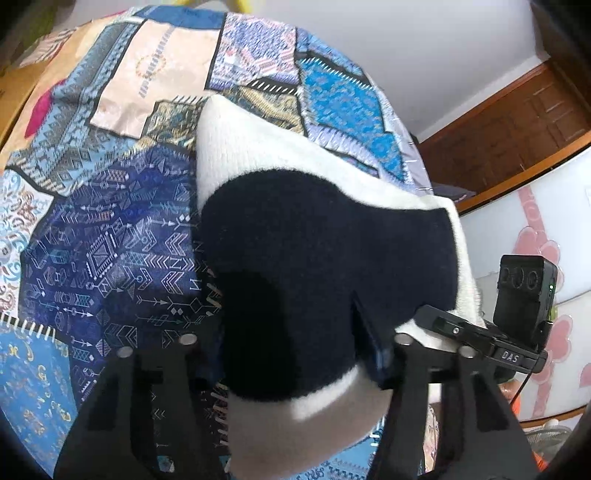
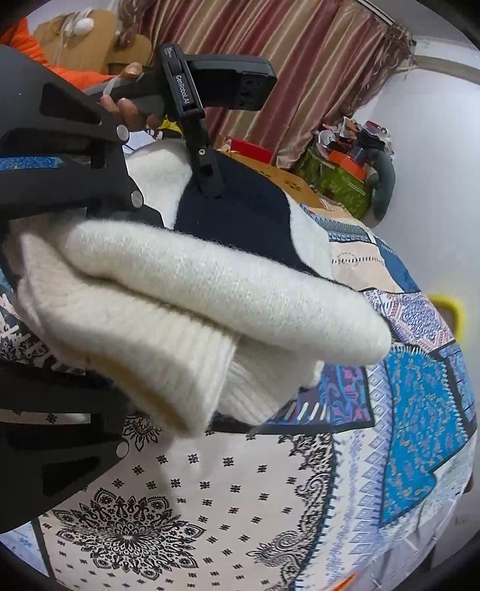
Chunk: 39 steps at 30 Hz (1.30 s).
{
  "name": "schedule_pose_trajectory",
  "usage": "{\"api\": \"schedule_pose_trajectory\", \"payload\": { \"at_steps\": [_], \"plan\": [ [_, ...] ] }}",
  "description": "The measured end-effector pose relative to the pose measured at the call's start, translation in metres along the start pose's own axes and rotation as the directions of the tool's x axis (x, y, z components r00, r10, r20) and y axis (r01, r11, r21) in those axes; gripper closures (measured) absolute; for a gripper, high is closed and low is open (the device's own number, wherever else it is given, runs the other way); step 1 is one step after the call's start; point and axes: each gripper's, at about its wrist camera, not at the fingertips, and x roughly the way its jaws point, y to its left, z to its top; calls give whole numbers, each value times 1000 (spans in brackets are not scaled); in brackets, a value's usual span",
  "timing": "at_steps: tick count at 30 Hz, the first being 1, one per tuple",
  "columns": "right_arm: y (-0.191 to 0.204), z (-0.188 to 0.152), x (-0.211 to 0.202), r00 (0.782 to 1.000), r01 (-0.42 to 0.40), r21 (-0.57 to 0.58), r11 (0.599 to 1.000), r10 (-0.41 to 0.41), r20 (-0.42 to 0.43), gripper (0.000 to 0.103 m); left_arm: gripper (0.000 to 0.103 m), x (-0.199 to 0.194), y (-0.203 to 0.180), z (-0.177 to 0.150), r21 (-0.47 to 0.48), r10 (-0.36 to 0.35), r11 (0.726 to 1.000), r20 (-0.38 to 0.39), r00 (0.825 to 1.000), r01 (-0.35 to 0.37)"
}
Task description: Fold small clothes
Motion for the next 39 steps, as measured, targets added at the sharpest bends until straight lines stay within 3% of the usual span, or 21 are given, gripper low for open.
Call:
{"api": "schedule_pose_trajectory", "payload": {
  "at_steps": [9, 16, 31, 36, 39],
  "plan": [
    [43, 14, -16, 998, 14, -106, 994, -7, 62, 66, 54, -50, -19, -1, 68, 7, 998, 112, 994, -15],
    [72, 21, -10, 997, -8, -154, 988, 21, 78, 66, 54, -89, -6, -6, 68, 16, 997, 174, 985, -28],
    [67, 13, 58, 997, 36, -130, 991, -44, -62, 65, 54, -58, 60, -35, -55, 74, 996, 75, 994, -70],
    [70, 11, 51, 995, 72, -139, 988, -80, -54, 62, 52, -62, 63, -42, -64, 79, 995, 97, 992, -73],
    [72, 4, 40, 994, 98, -147, 984, -105, -37, 59, 52, -75, 59, -45, -52, 129, 991, 134, 983, -123]
  ]
}}
